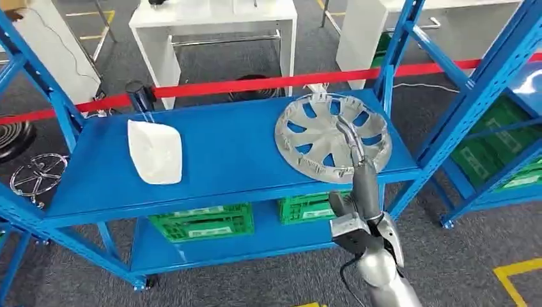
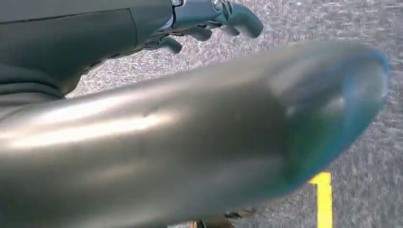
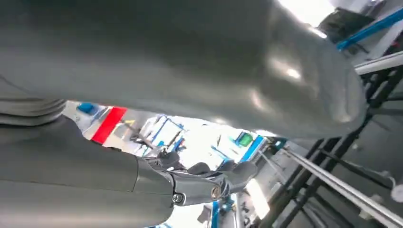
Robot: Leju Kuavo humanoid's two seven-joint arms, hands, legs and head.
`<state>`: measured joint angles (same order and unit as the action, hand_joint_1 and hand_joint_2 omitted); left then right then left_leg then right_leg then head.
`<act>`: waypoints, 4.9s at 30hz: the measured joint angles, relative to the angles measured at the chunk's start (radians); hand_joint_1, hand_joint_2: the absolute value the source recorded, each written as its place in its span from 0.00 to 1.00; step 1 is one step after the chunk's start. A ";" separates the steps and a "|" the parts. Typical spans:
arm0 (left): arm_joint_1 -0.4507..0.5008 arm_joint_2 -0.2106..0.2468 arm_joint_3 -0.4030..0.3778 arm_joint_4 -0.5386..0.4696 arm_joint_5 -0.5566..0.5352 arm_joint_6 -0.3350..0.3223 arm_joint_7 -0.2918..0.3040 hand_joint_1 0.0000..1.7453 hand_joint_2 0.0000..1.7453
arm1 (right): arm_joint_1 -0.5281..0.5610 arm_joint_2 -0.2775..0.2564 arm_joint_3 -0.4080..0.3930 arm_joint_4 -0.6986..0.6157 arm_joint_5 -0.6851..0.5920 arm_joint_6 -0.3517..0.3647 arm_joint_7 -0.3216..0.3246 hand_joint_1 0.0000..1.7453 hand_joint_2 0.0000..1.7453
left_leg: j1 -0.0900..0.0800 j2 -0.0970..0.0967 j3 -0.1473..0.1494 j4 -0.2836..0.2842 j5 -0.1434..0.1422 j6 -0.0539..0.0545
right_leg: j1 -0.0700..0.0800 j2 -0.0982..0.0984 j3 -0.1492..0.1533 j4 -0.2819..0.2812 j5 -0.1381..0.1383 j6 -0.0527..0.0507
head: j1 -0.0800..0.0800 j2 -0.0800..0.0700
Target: Take the parts from the cabinet and place them on the table.
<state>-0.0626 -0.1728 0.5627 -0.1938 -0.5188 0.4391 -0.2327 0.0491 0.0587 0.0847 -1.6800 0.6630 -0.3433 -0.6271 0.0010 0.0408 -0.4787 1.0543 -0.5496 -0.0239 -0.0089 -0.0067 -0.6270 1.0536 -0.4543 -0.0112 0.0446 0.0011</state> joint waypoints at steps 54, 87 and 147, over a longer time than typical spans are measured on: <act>-0.018 0.003 0.045 -0.003 0.031 0.009 -0.030 0.00 0.00 | -0.425 -0.113 -0.127 0.552 0.187 -0.021 0.198 0.00 1.00 | 0.005 -0.057 -0.084 -0.019 0.052 0.020 | -0.005 0.054 0.053 -0.032 -0.026 0.032 | -0.006 0.000; -0.030 -0.028 0.075 -0.002 -0.031 0.050 0.043 0.00 0.00 | -0.473 -0.133 -0.127 0.915 0.092 0.253 0.117 0.00 1.00 | 0.005 -0.058 -0.083 -0.021 0.053 0.019 | -0.005 0.052 0.053 -0.032 -0.027 0.032 | -0.006 0.000; -0.046 -0.053 0.094 -0.002 0.025 0.067 0.014 0.00 0.00 | -0.590 -0.179 -0.008 1.176 0.289 0.335 0.232 1.00 1.00 | 0.005 -0.059 -0.067 -0.022 0.051 0.020 | -0.005 0.052 0.070 -0.034 -0.030 0.031 | -0.006 0.000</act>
<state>-0.1091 -0.2262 0.6569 -0.1953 -0.4936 0.5062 -0.2190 -0.5411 -0.1198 0.0771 -0.5043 0.9518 -0.0080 -0.3948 0.0063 -0.0178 -0.5452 1.0326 -0.4986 -0.0041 -0.0135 0.0451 -0.5571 1.0194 -0.4843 0.0201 0.0381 0.0015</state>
